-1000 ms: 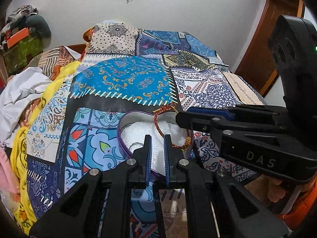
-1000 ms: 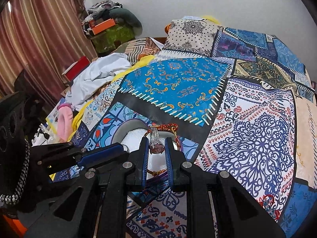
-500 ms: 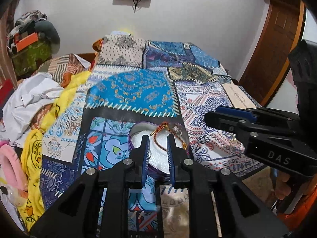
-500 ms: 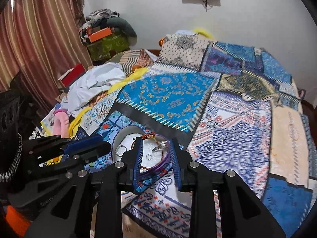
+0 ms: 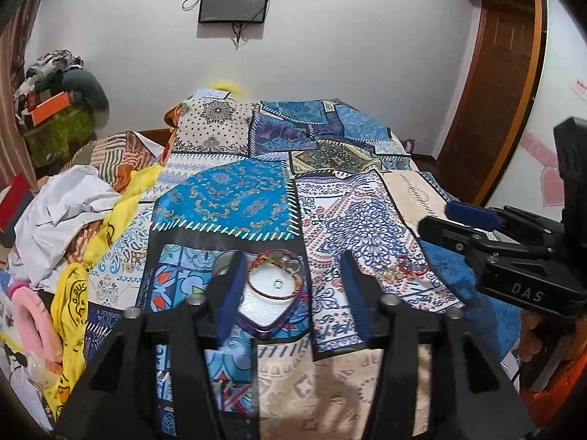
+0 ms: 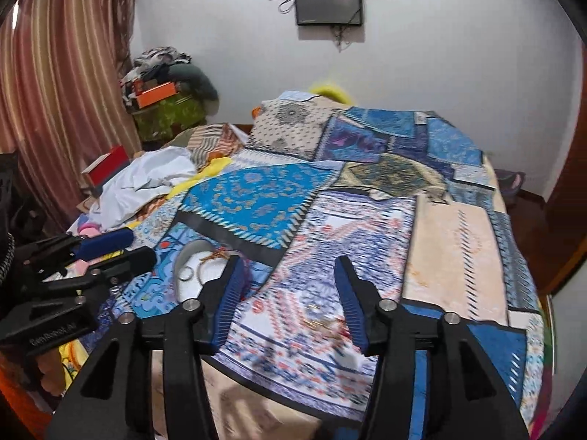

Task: Organize jewelry
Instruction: 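Move both open grippers back toward the remaining jewelry pile, then grasp a gold ring with the left gripper while the right gripper grasps a red beaded bracelet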

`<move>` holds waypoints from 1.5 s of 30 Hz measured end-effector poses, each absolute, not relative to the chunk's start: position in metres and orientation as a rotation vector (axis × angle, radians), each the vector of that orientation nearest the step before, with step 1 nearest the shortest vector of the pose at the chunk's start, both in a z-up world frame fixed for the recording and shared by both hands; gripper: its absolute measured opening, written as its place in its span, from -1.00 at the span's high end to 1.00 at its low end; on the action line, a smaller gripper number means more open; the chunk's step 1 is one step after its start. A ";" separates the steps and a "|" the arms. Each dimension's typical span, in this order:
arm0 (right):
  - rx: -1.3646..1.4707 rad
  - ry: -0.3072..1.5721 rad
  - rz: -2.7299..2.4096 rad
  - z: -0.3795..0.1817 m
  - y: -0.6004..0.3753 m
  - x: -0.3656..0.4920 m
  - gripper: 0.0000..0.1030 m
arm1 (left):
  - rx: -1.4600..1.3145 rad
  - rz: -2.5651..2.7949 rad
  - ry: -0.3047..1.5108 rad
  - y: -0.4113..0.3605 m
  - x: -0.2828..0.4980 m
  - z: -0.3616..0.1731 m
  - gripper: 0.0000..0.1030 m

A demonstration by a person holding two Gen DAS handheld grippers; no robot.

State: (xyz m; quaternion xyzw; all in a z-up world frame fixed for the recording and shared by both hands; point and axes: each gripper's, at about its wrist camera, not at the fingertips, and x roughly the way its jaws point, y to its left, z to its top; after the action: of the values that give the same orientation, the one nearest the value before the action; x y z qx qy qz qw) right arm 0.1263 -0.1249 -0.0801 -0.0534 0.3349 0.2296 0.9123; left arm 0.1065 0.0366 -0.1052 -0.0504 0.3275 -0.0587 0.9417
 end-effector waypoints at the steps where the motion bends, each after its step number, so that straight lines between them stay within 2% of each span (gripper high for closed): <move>1: -0.104 0.688 0.463 -0.080 -0.131 0.126 0.02 | -0.101 -0.119 0.667 0.034 0.107 -0.105 -0.14; 6: -0.090 0.689 0.419 -0.082 -0.160 0.124 0.02 | -0.106 -0.124 0.692 0.020 0.112 -0.106 -0.28; 22: -0.066 0.794 0.367 -0.122 -0.220 0.135 0.02 | -0.069 -0.190 0.861 -0.026 0.155 -0.162 -0.28; 28: -0.081 0.834 0.396 -0.138 -0.220 0.141 0.02 | -0.016 -0.214 0.890 -0.042 0.174 -0.177 -0.16; 45: -0.108 0.852 0.461 -0.150 -0.214 0.151 0.02 | 0.045 -0.309 0.893 -0.070 0.190 -0.184 -0.12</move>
State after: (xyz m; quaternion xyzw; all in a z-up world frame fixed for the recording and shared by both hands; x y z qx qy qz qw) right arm 0.1506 -0.2142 -0.1497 -0.0518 0.4091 0.2216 0.8836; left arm 0.1896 -0.0702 -0.1840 0.0217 0.4300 -0.1486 0.8902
